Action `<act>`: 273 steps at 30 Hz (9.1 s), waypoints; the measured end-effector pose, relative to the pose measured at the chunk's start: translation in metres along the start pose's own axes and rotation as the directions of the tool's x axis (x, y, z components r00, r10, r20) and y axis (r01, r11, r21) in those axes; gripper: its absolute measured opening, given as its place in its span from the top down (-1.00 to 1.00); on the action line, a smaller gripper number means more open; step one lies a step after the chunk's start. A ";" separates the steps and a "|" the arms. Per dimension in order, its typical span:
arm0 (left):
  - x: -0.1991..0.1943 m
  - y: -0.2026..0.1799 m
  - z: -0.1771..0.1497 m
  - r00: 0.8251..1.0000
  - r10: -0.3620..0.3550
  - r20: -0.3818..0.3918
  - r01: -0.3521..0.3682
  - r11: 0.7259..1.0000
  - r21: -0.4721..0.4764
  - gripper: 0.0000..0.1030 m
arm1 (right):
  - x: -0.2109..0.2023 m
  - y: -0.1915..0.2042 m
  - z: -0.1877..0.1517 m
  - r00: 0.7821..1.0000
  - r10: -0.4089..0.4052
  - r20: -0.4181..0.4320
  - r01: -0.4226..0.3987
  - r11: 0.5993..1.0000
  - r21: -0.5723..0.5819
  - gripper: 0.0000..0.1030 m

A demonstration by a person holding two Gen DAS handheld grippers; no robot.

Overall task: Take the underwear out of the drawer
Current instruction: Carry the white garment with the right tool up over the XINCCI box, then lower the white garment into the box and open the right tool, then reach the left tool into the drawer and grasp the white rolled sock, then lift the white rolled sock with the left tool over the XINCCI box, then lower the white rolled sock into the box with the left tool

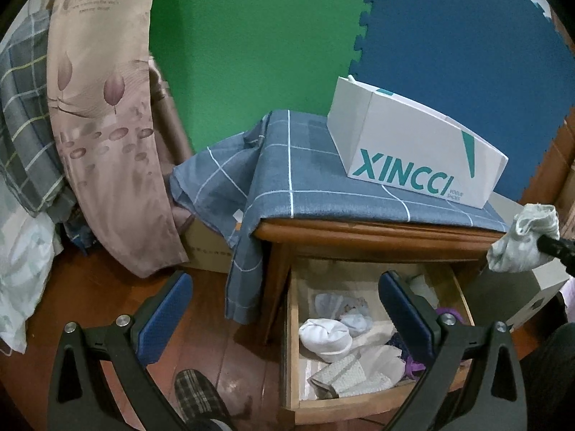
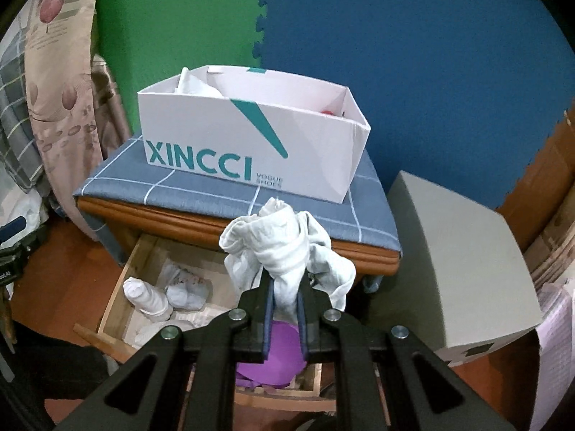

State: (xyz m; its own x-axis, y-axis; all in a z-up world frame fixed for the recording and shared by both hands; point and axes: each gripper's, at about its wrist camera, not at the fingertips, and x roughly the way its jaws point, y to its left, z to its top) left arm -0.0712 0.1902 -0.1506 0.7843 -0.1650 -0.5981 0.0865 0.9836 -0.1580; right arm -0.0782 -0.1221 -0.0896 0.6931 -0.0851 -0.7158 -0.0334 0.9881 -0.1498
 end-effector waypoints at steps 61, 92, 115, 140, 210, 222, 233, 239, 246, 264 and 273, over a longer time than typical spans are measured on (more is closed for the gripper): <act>0.002 -0.017 -0.011 0.999 -0.017 -0.049 0.019 0.998 0.055 -0.98 | -0.028 0.001 0.076 0.989 -0.025 0.146 0.028 0.999 -0.024 0.79; 0.008 -0.019 -0.021 0.976 -0.157 -0.148 0.156 0.988 -0.021 -0.98 | 0.199 -0.007 0.262 0.980 0.142 -0.138 -0.122 0.983 0.140 0.79; 0.014 -0.020 -0.025 0.972 -0.154 -0.179 0.151 0.988 -0.028 -0.98 | 0.250 -0.012 0.257 0.914 0.302 -0.270 -0.235 0.938 0.253 0.29; 0.067 -0.084 -0.074 0.947 -0.010 -0.321 0.086 0.971 0.222 -0.98 | 0.061 -0.042 -0.070 0.962 0.269 0.035 -0.268 0.962 -0.046 -0.42; 0.068 -0.104 -0.022 0.944 0.126 -0.305 -0.116 0.992 0.052 0.48 | 0.117 -0.029 -0.088 0.922 0.353 -0.157 -0.353 0.935 0.029 -0.42; -0.023 -0.194 0.028 0.998 0.049 -0.032 -0.036 0.947 0.318 0.48 | 0.117 -0.023 -0.088 0.925 0.354 -0.138 -0.358 0.934 -0.008 -0.42; -0.061 -0.221 0.098 0.995 -0.012 0.101 -0.020 0.951 0.309 0.47 | 0.121 -0.031 -0.085 0.921 0.364 -0.137 -0.362 0.931 0.038 -0.42; -0.069 -0.222 0.121 0.990 -0.012 0.140 -0.031 0.954 0.298 0.47 | 0.120 -0.030 -0.087 0.917 0.372 -0.140 -0.370 0.928 0.041 -0.42; -0.078 -0.225 0.161 0.983 -0.024 0.183 -0.029 0.960 0.280 0.46 | 0.120 -0.028 -0.088 0.917 0.374 -0.141 -0.373 0.927 0.039 -0.42; -0.017 -0.212 0.246 0.997 -0.029 0.075 0.021 0.995 0.097 0.46 | 0.117 -0.020 -0.086 0.912 0.387 -0.137 -0.390 0.921 0.009 -0.42; 0.026 -0.213 0.259 1.000 0.028 0.012 -0.029 0.995 0.092 0.46 | 0.116 -0.019 -0.086 0.905 0.403 -0.135 -0.406 0.914 0.011 -0.42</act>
State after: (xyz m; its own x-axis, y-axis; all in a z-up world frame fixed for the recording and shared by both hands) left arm 0.0904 -0.0053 0.0713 0.7935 -0.1368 -0.5930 0.1197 0.9905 -0.0682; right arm -0.0592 -0.1615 -0.2279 0.5164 0.3043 -0.8005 -0.3037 0.9391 0.1611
